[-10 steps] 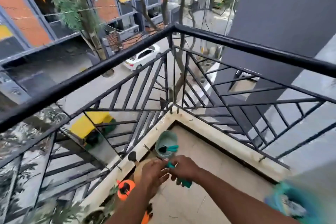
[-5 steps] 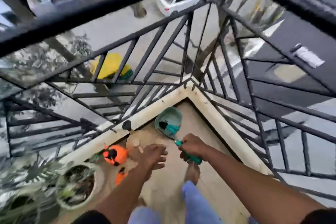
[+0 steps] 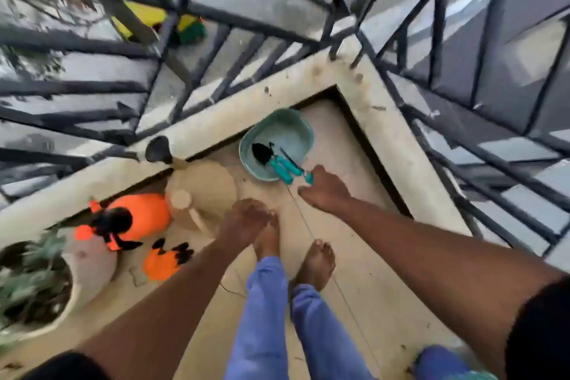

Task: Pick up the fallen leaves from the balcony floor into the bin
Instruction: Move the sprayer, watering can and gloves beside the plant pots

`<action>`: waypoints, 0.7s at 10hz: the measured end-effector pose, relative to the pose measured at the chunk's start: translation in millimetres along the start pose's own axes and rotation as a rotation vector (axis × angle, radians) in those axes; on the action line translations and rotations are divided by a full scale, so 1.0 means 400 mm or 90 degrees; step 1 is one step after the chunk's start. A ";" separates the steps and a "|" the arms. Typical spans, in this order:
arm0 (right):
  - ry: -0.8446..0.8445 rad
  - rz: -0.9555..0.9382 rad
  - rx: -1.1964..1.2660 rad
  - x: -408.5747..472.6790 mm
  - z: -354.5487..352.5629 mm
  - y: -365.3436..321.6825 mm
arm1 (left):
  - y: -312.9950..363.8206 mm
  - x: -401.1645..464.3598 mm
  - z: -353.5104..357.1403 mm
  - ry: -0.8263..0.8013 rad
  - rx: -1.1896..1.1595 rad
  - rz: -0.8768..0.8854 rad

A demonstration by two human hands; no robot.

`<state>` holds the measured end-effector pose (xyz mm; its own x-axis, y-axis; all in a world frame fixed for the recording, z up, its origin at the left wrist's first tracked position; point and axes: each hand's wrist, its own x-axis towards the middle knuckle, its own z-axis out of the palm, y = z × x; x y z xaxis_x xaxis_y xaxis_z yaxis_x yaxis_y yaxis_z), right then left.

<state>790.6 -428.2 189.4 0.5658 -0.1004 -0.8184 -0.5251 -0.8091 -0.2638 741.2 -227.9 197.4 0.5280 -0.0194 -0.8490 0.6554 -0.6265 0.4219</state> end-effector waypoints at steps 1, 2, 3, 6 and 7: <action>0.011 -0.029 -0.041 0.182 0.063 -0.008 | 0.003 0.183 0.018 0.020 0.053 0.010; 0.044 -0.065 -0.116 0.325 0.121 -0.028 | -0.016 0.315 0.027 0.071 0.152 0.060; 0.111 -0.122 -0.209 0.434 0.168 -0.053 | -0.045 0.418 0.023 0.058 0.318 0.115; 0.119 -0.139 -0.334 0.573 0.250 -0.078 | -0.091 0.576 0.005 -0.007 0.702 0.267; 0.096 -0.126 -0.343 0.580 0.255 -0.085 | -0.090 0.585 -0.002 -0.022 0.705 0.267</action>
<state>874.9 -364.7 -43.6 0.7245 0.0328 -0.6885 -0.0262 -0.9968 -0.0751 841.5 -209.3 -16.1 0.5639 -0.3942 -0.7257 -0.3987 -0.8995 0.1787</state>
